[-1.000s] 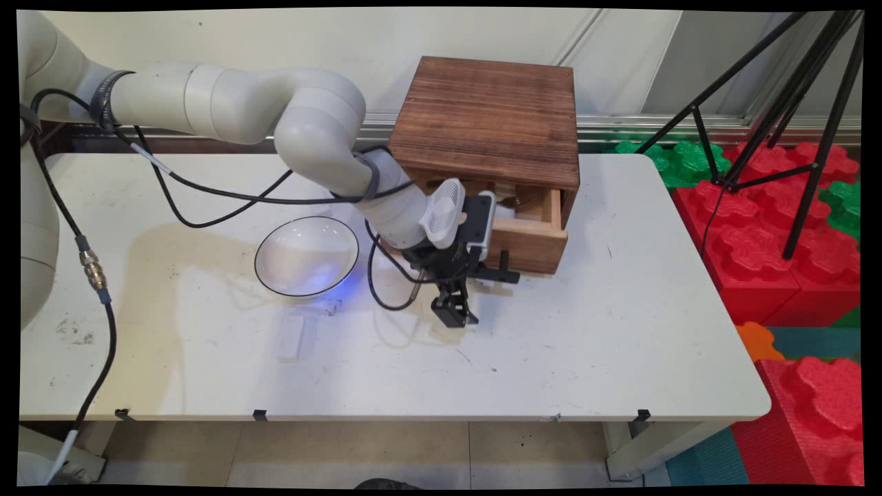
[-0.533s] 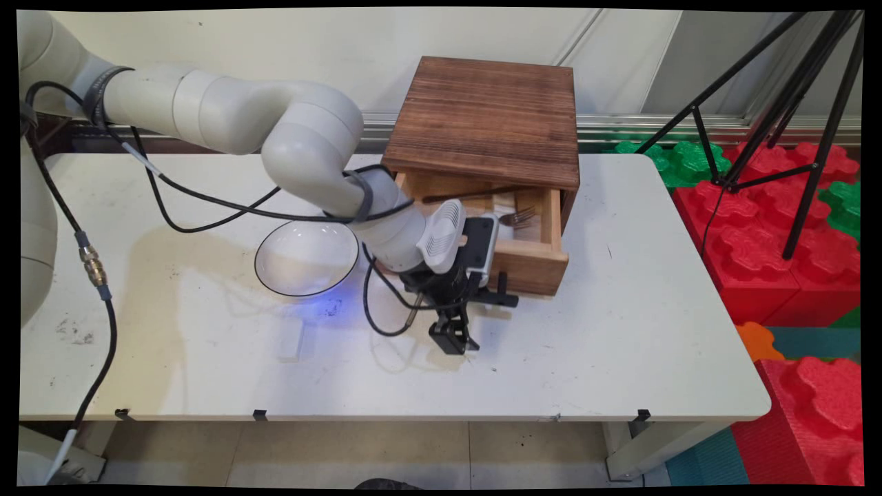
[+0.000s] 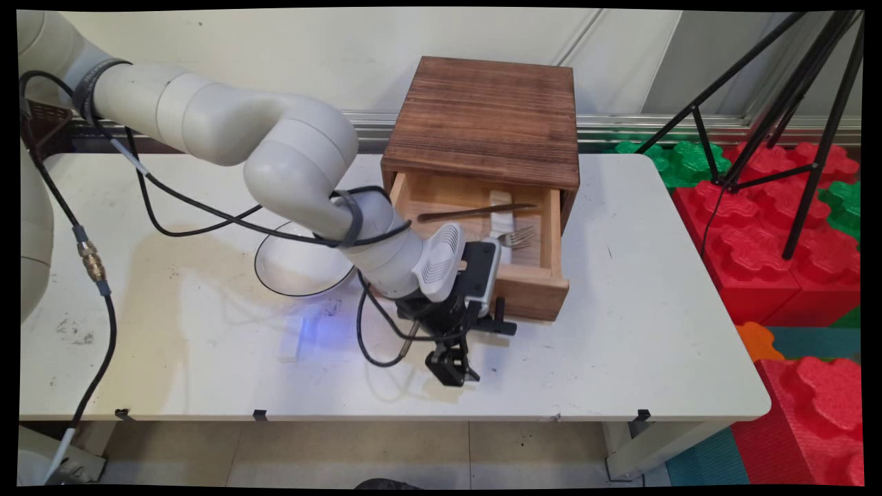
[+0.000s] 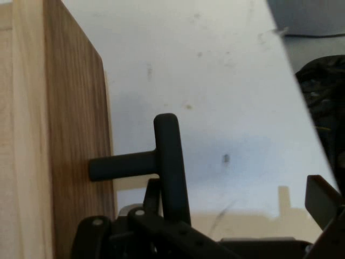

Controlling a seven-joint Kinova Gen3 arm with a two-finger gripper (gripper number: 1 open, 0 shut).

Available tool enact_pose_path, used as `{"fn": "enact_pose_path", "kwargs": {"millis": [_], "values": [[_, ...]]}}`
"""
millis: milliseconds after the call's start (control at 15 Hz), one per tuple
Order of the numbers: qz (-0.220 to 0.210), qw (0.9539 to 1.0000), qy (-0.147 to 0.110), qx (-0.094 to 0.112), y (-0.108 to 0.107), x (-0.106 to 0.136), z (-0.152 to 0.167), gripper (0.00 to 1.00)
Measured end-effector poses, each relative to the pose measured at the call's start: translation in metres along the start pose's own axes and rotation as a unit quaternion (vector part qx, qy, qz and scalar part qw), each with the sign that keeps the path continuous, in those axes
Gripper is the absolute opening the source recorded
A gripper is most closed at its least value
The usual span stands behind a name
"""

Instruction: Open the drawer

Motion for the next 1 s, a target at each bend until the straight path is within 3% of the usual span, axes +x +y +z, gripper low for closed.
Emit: {"fn": "enact_pose_path", "kwargs": {"millis": [1000], "values": [[0.001,0.9994,0.01,-0.032,0.049,0.015,-0.01,1.0]]}}
